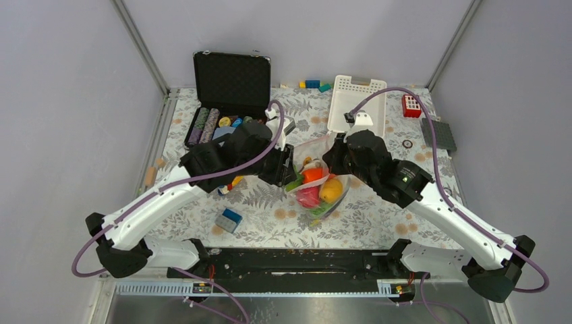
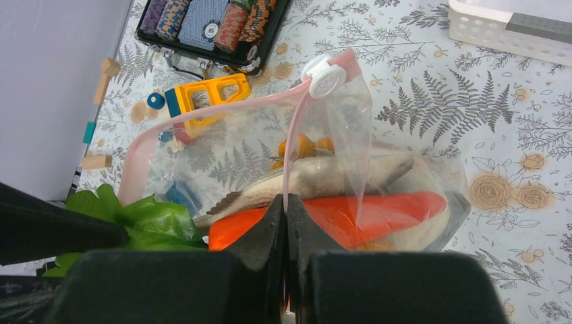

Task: Place the food in the zip-top bag and seal the zipper
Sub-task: Adjust the fake vegetable in the zipper food storage bag.

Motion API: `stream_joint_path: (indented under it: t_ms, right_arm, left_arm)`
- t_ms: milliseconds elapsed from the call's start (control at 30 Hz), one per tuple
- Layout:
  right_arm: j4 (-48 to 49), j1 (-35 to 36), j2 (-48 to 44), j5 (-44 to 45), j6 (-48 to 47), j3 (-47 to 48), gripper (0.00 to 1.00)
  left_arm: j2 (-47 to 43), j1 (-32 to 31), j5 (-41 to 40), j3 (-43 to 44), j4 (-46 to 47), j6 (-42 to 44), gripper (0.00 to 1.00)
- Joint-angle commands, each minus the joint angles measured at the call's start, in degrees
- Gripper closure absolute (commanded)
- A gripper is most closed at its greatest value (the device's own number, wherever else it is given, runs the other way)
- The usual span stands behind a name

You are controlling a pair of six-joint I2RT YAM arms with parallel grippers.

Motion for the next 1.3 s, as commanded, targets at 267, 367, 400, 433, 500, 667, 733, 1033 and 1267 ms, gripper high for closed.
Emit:
stream_joint_path:
  t_ms: [267,367,400,433,500,667,733,1033,1267]
  right_arm:
    - [4.9,0.3,-2.5,-2.6,-2.5,-1.9,1.0]
    - [5.3,0.3,-2.9,-3.7,-3.1,-2.5,1.0]
    - [5.4,0.3,-3.0,-3.8,-3.3,-2.6,1.0]
    - [5.4,0.3,-3.1,-3.9,-3.5,-2.7,1.0]
    - [5.8,0.3,-3.2,-4.1,-4.0,-2.9,1.0]
    - [7.1,0.3,-3.5,-6.1,-4.9,-3.6,1.0]
    - [8.2,0.3,-3.8,-6.6,-5.0,-4.1,1.0]
    - [9.3,0.3,-3.7,-7.4,-5.3,-4.5,1.0]
    - [10.6,0.3,-5.4,-7.6,-4.3,-5.7,1.0]
  left_arm:
    - [10.6,-2.9,-7.5,9.9,-6.3,3.4,0.64]
    - [11.5,-3.3,-6.9,9.4,-6.8,4.5,0.64]
    - [11.5,-3.3,-6.7,8.9,-6.9,4.7,0.63]
    - [11.7,-3.3,-6.7,8.6,-6.9,4.9,0.62]
    - [12.2,-3.4,-6.0,8.6,-7.4,5.7,0.6]
    - [13.7,-4.1,-5.6,8.7,-9.2,9.2,0.57]
    - [14.0,-4.3,-4.1,8.4,-9.5,10.7,0.57]
    - [17.1,-4.8,-0.1,8.1,-9.4,11.6,0.68]
    - [15.8,-4.8,-2.0,8.8,-6.5,9.4,1.0]
